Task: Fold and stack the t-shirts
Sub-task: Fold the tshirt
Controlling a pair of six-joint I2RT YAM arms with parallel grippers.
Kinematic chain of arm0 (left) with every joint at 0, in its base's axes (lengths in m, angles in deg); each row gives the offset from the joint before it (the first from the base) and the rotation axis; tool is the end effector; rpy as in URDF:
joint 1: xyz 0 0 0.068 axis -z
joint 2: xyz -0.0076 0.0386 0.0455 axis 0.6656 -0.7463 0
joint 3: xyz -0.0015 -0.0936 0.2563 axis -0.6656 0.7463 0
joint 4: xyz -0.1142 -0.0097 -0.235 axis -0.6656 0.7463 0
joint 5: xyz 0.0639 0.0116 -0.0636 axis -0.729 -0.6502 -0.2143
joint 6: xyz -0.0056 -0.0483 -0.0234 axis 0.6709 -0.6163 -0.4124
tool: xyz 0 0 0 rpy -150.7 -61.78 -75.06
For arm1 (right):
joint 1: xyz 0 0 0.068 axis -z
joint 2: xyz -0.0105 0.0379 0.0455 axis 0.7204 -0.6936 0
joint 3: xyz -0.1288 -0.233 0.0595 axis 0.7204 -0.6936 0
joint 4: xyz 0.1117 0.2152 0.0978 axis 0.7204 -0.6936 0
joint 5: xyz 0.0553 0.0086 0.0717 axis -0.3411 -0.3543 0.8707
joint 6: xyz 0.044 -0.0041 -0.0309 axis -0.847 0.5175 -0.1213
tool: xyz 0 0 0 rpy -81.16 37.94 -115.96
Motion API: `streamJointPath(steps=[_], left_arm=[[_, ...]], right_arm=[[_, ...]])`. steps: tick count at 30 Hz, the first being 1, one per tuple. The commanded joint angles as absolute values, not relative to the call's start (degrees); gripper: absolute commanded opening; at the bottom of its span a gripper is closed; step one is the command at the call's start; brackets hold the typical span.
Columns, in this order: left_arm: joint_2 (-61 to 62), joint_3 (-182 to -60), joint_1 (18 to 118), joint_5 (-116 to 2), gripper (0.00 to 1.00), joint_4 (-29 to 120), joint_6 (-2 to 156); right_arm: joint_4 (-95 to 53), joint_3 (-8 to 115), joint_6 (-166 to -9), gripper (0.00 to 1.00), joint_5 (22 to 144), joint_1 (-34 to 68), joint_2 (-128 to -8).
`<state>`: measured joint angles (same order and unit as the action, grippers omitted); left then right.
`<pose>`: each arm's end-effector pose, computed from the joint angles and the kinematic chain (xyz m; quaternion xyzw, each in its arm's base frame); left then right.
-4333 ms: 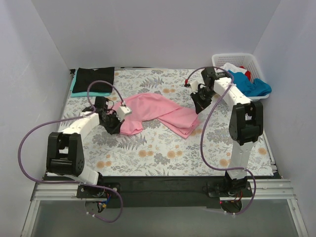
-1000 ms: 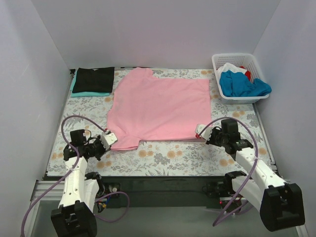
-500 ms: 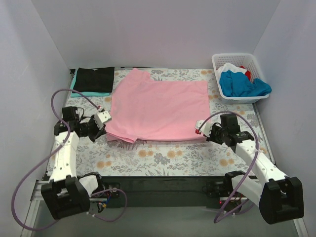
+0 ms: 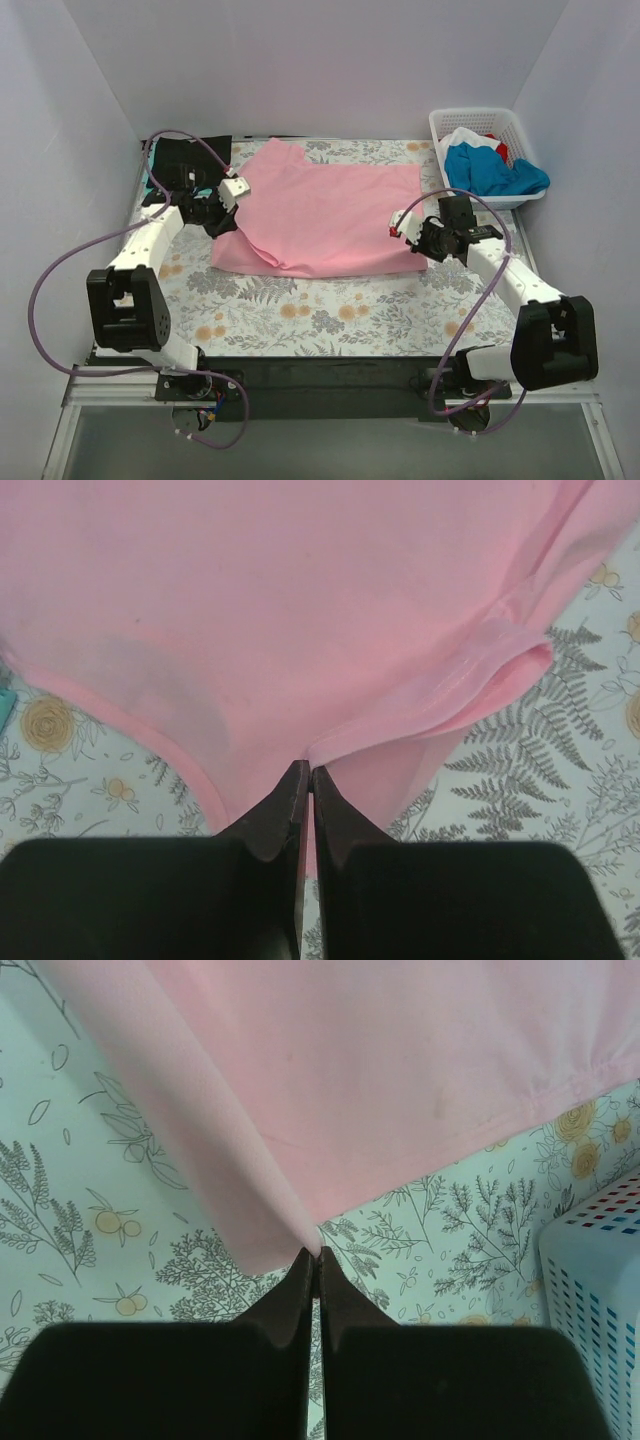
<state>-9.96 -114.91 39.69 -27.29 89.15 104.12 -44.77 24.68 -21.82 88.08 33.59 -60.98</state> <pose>0.3014 -0.0112 0.2588 0.1836 0.9027 -0.2756 0.2748 0.2524 0.0637 0.2231 -0.5747 0.7434 -0.0345 0.3405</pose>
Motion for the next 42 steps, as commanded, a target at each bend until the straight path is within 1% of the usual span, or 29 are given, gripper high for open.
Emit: streamJointPath(steps=[1, 7, 17, 27, 42], left_arm=[[-14.0, -120.9, 40.3, -30.2, 0.0, 85.7, 101.4], [-21.7, -128.6, 40.7, -31.9, 0.0, 85.4, 102.2], [-29.6, -133.7, 43.7, -33.7, 0.0, 84.3, 102.2], [-32.5, -134.6, 44.3, -35.0, 0.0, 83.0, 102.4], [-34.8, -138.4, 44.9, -35.5, 0.0, 82.1, 102.4]], right_arm=[[-45.5, 29.9, -21.9, 0.01, 89.4, 34.8, -64.0], [-46.6, 33.9, -21.4, 0.01, 90.4, 37.3, -70.5], [-48.0, 38.9, -22.1, 0.01, 91.2, 40.3, -77.8], [-49.2, 41.1, -22.4, 0.01, 91.3, 40.5, -81.7], [-49.9, 42.9, -22.5, 0.01, 91.2, 41.4, -82.7]])
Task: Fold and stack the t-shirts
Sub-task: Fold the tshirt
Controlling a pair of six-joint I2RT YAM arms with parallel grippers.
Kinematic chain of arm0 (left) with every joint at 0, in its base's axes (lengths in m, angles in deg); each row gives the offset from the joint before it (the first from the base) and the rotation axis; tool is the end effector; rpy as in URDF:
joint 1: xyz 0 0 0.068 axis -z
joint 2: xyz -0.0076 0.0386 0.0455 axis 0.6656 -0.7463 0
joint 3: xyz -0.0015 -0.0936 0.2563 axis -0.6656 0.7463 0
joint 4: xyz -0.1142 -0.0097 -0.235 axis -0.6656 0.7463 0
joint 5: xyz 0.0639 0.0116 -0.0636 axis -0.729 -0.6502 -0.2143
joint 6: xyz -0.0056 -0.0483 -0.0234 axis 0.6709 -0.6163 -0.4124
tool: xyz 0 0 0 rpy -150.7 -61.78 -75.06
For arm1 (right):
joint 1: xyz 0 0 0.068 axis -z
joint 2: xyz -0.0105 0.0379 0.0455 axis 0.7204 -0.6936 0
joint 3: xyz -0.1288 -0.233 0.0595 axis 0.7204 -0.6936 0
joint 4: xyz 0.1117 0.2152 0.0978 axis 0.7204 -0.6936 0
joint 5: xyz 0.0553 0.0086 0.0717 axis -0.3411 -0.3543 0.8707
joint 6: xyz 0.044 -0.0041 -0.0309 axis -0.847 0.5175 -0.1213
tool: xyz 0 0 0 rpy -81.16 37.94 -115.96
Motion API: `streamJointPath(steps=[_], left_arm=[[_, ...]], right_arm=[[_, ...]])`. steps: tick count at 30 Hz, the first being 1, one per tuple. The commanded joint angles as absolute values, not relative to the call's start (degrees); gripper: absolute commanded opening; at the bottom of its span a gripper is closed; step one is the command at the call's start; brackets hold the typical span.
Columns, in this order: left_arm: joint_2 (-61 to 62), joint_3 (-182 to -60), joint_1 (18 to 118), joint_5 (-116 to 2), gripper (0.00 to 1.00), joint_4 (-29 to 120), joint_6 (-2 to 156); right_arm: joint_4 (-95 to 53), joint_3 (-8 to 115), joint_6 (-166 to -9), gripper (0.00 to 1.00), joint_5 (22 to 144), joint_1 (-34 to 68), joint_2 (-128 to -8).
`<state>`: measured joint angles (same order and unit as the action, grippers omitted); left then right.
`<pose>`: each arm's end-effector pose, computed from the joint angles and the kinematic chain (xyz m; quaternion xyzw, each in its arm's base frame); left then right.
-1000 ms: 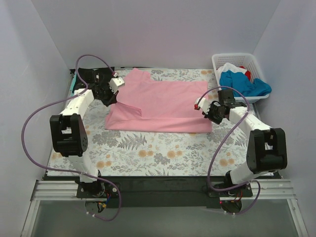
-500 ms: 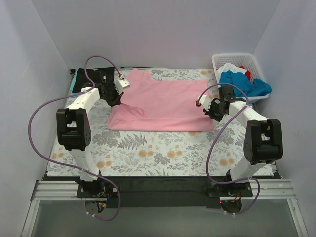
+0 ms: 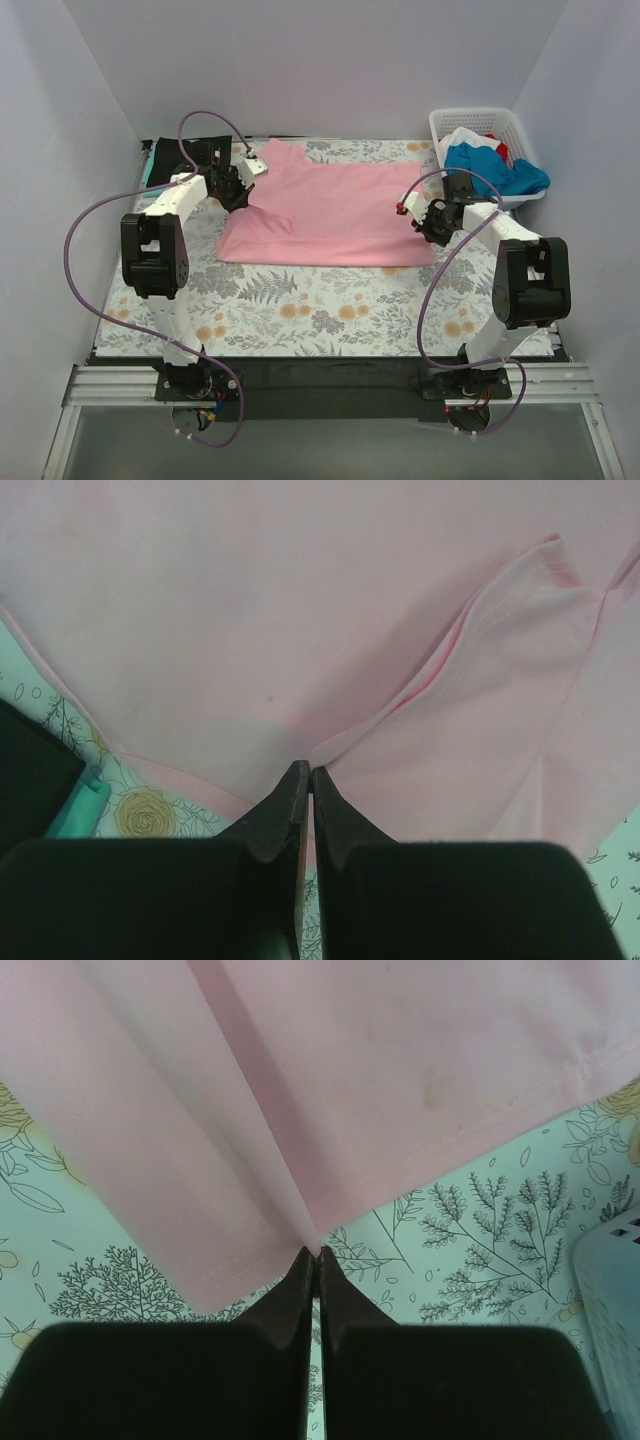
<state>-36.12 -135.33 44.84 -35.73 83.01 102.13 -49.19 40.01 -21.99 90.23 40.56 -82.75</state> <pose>0.4152 -0.0401 0.2127 0.1951 0.9192 -0.2231 0.2594 0.3315 0.0410 0.1939 -0.5358 0.8014 0.0047 0.2659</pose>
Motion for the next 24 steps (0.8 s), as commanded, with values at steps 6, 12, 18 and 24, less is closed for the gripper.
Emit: streamJointPath(steps=[6, 12, 18, 24], left_arm=[[-34.2, -139.3, 45.0, -35.4, 0.0, 81.3, 102.5], [-35.8, -140.2, 45.1, -35.3, 0.0, 81.0, 102.9], [-37.2, -140.3, 45.1, -36.0, 0.0, 80.8, 103.0], [-37.9, -139.4, 45.1, -36.4, 0.0, 79.5, 102.4]], right_arm=[[-50.5, 43.6, -22.7, 0.01, 92.3, 42.2, -82.8], [-50.6, 44.2, -22.9, 0.01, 92.8, 42.4, -84.3], [-50.7, 45.9, -23.7, 0.01, 92.2, 42.4, -86.4], [-50.9, 46.5, -24.3, 0.01, 91.1, 42.4, -88.0]])
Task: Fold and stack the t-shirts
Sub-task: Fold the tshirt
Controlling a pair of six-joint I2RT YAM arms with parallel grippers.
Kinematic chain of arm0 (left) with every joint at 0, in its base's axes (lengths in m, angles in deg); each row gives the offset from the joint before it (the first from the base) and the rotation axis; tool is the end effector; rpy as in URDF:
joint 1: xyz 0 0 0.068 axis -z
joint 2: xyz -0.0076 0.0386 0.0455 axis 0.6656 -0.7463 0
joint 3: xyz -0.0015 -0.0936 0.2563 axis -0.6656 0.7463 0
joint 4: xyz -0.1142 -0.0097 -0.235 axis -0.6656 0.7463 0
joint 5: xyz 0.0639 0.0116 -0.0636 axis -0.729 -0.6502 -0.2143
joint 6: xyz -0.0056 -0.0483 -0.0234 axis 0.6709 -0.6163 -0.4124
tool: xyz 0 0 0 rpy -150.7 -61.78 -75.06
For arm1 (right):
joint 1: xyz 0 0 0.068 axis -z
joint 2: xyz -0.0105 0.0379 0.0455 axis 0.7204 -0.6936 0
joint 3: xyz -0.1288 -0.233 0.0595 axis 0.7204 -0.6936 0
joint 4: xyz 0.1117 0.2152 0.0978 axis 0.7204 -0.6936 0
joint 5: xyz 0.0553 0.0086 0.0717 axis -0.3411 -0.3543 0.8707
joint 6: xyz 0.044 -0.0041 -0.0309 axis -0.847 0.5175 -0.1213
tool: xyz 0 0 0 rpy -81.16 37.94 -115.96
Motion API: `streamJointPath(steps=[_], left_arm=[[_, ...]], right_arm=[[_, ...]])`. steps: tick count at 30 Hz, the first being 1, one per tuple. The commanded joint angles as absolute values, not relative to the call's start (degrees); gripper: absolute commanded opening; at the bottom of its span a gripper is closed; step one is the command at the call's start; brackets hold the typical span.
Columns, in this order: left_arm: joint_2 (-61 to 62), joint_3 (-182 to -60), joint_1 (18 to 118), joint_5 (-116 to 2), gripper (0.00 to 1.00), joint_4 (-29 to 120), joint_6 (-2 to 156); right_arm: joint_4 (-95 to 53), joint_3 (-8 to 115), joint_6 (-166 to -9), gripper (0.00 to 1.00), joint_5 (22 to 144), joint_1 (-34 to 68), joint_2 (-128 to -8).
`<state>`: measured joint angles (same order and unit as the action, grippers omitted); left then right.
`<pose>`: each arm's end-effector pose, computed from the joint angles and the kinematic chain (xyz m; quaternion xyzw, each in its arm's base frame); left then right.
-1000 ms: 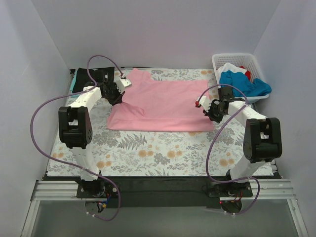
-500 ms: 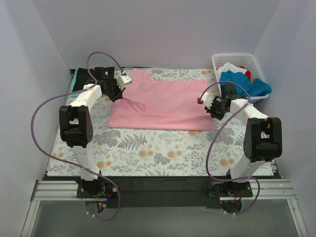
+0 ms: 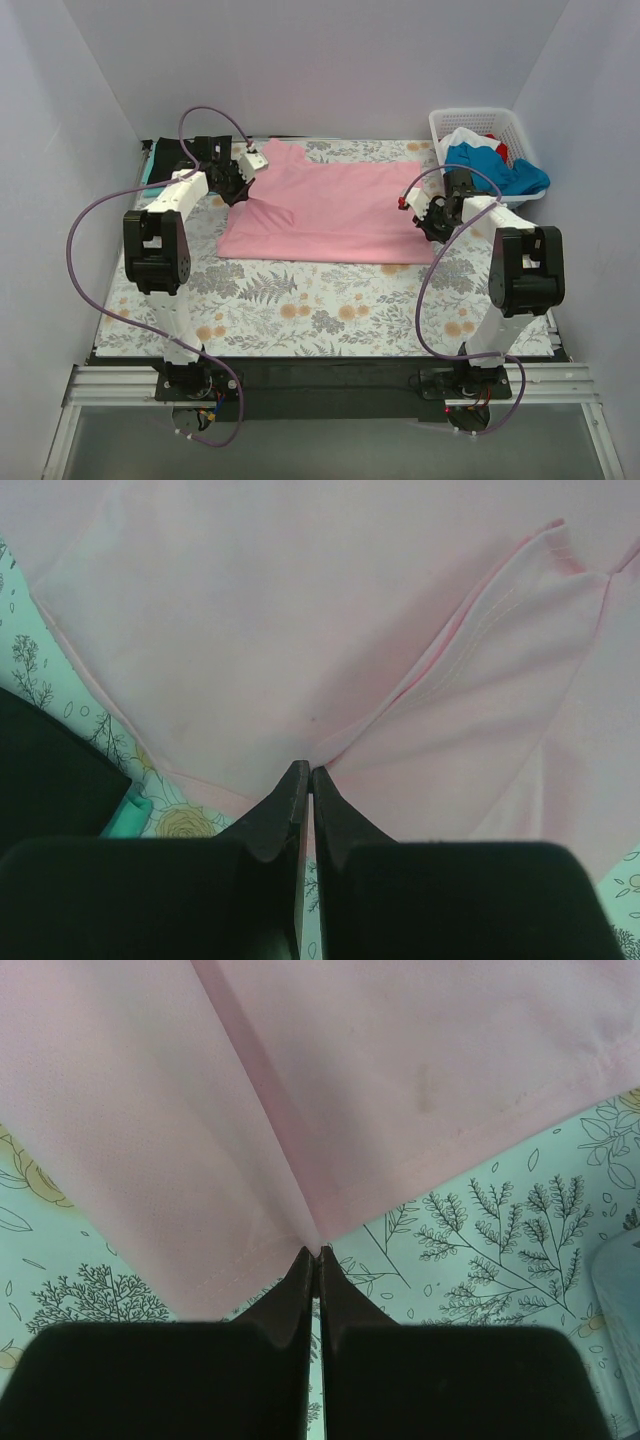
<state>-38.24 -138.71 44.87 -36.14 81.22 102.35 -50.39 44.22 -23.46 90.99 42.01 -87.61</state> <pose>0.4302 -0.0409 0.2170 0.2018 0.9122 -0.2153 0.2844 0.3504 0.0343 0.1866 -0.5162 0.8175 0.0179 0.2549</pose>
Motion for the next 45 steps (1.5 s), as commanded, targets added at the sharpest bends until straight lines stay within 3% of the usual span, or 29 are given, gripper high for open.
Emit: streamJointPath(steps=[1, 27, 29, 31, 32, 35, 36, 38, 41, 45], left_arm=[[-37.9, -139.3, 45.1, -36.4, 0.0, 79.5, 102.5], [-38.4, -137.7, 44.5, -38.8, 0.01, 77.3, 102.0], [-38.4, -138.3, 44.3, -40.5, 0.12, 77.3, 100.2], [-37.3, -139.5, 42.8, -40.6, 0.38, 78.3, 96.5], [-37.3, -139.5, 42.1, -40.6, 0.38, 79.3, 95.1], [-35.8, -141.7, 37.5, -37.4, 0.53, 87.0, 90.7], [-35.2, -141.5, 36.7, -35.8, 0.55, 88.9, 90.1], [-33.0, -138.8, 35.3, -34.8, 0.59, 92.7, 89.3], [-29.5, -131.6, 35.1, -34.1, 0.61, 91.6, 87.7], [-29.7, -127.9, 35.0, -33.1, 0.6, 90.2, 85.6]], right_arm=[[-50.8, 46.6, -24.4, 0.01, 91.1, 42.4, -88.0], [-50.9, 50.5, -26.5, 0.01, 88.9, 42.5, -91.8], [-51.3, 51.6, -27.8, 0.1, 87.9, 42.5, -92.1], [-53.9, 52.2, -28.2, 0.26, 86.7, 42.5, -90.8], [-53.9, 52.3, -28.5, 0.26, 86.7, 42.5, -90.1], [-56.6, 51.7, -30.2, 0.37, 87.3, 42.6, -86.5], [-57.3, 51.6, -30.4, 0.48, 88.2, 42.6, -85.5], [-60.1, 51.9, -31.6, 0.58, 88.7, 42.6, -83.9], [-63.2, 52.6, -33.7, 0.57, 89.8, 42.5, -83.6], [-64.6, 52.4, -36.1, 0.43, 90.9, 41.3, -84.8]])
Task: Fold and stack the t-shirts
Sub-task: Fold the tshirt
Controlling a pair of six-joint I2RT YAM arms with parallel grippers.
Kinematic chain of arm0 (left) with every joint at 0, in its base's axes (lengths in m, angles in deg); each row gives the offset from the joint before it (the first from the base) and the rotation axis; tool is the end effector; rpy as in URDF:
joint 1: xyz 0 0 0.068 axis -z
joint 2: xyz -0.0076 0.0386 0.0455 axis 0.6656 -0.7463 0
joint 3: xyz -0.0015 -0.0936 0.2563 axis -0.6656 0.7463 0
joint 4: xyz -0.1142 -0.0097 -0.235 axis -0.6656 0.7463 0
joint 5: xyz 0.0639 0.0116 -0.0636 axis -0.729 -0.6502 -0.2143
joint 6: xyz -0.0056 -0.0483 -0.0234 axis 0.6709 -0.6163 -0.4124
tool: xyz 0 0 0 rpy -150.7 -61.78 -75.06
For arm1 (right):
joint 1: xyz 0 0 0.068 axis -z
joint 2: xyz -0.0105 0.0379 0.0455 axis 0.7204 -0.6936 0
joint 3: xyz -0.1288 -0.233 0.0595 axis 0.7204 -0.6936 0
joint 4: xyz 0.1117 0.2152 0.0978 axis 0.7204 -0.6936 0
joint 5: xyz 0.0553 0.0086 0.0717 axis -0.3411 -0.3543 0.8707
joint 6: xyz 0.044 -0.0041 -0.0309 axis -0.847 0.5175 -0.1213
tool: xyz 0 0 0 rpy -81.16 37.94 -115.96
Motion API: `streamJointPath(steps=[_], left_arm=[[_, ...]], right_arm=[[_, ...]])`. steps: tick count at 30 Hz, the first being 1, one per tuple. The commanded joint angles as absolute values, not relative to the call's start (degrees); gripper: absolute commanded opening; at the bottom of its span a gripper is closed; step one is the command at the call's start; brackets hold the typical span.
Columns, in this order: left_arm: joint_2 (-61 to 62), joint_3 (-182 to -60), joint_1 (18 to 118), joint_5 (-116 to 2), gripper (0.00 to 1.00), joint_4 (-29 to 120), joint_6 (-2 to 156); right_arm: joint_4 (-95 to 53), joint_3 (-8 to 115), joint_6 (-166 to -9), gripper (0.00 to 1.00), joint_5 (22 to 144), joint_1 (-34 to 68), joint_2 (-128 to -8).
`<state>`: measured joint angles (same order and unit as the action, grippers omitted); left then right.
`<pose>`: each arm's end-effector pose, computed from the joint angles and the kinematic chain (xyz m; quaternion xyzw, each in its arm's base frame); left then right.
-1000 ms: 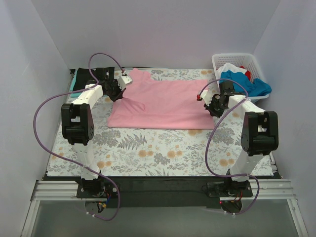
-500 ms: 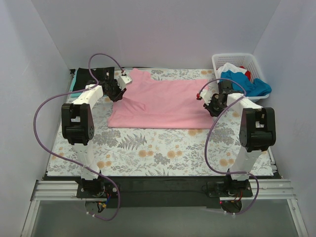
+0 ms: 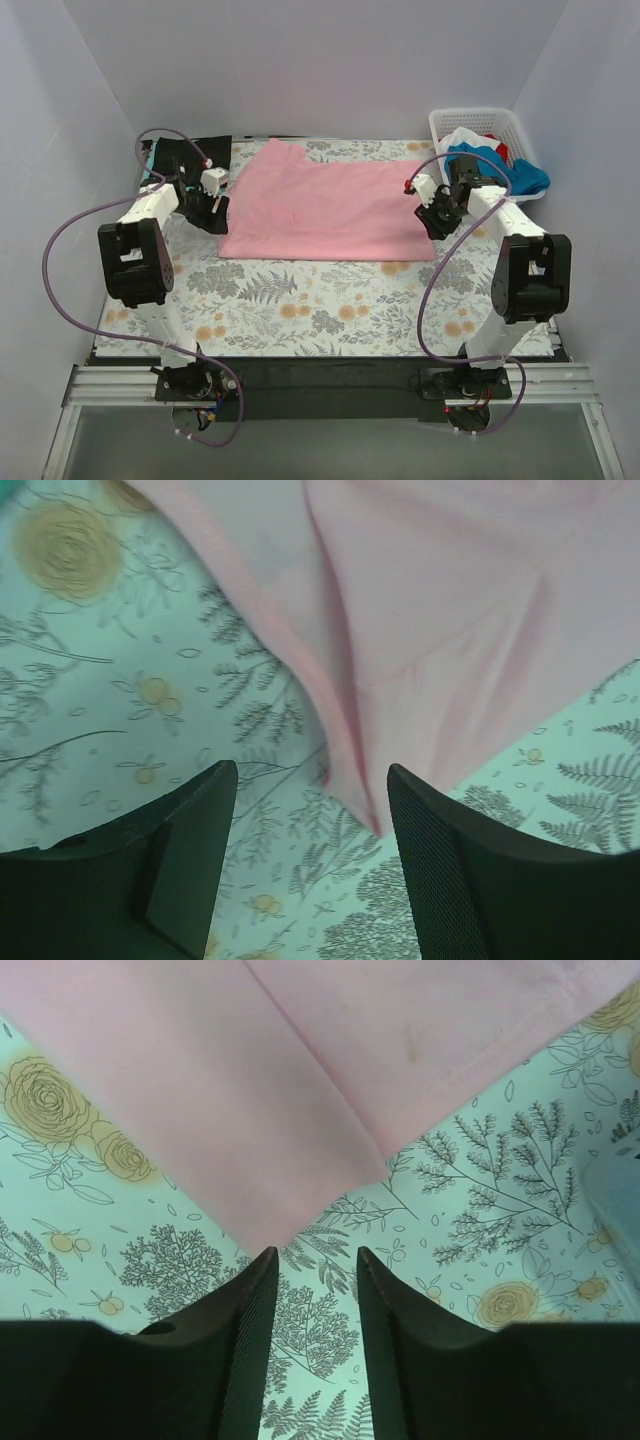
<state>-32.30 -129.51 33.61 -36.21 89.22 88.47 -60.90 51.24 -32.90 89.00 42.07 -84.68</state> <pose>0.3832 0.0372 0.2039 -0.0271 0.9539 -0.2329 0.1873 0.3481 0.0326 0.2301 -0.4441 0.8622 0.0248 0.2424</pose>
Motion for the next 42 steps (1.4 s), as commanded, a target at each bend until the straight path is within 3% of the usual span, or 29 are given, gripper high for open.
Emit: streamJointPath(steps=[1, 8, 15, 20, 31, 35, 36, 37, 40, 42], left_arm=[[-30.2, -127.6, 35.0, -32.9, 0.6, 90.3, 85.0], [-33.1, -123.3, 35.1, -36.5, 0.51, 87.3, 84.1], [-31.6, -115.7, 35.2, -42.0, 0.25, 85.3, 85.2], [-27.2, -108.7, 35.2, -43.6, 0.0, 84.6, 86.1], [-9.2, -96.5, 35.2, -45.8, 0.0, 95.6, 92.6], [-5.3, -96.0, 35.2, -45.9, 0.0, 101.0, 95.0], [-4.9, -96.5, 35.2, -45.1, 0.03, 102.2, 95.7], [-4.3, -98.7, 35.2, -44.4, 0.16, 104.5, 96.3], [-4.1, -106.3, 35.2, -40.9, 0.34, 104.7, 96.1], [-6.6, -111.8, 35.2, -38.5, 0.38, 103.9, 93.5]], right_arm=[[-64.7, 52.3, -36.3, 0.42, 90.8, 40.6, -85.7], [-64.4, 52.1, -38.7, 0.35, 89.7, 39.2, -92.4], [-62.3, 47.0, -38.0, 0.29, 86.1, 39.1, -95.4], [-62.3, 41.1, -37.7, 0.28, 85.9, 38.1, -92.0], [-73.6, 26.9, -33.1, 0.28, 87.9, 33.9, -76.6], [-79.5, 26.9, -31.2, 0.3, 89.7, 32.4, -73.4], [-81.0, 27.8, -30.5, 0.34, 91.3, 32.3, -73.0], [-83.8, 29.1, -30.2, 0.36, 91.7, 32.4, -72.6], [-84.9, 37.6, -29.8, 0.43, 93.2, 33.6, -72.1], [-84.7, 46.2, -30.1, 0.46, 94.0, 34.8, -73.5]])
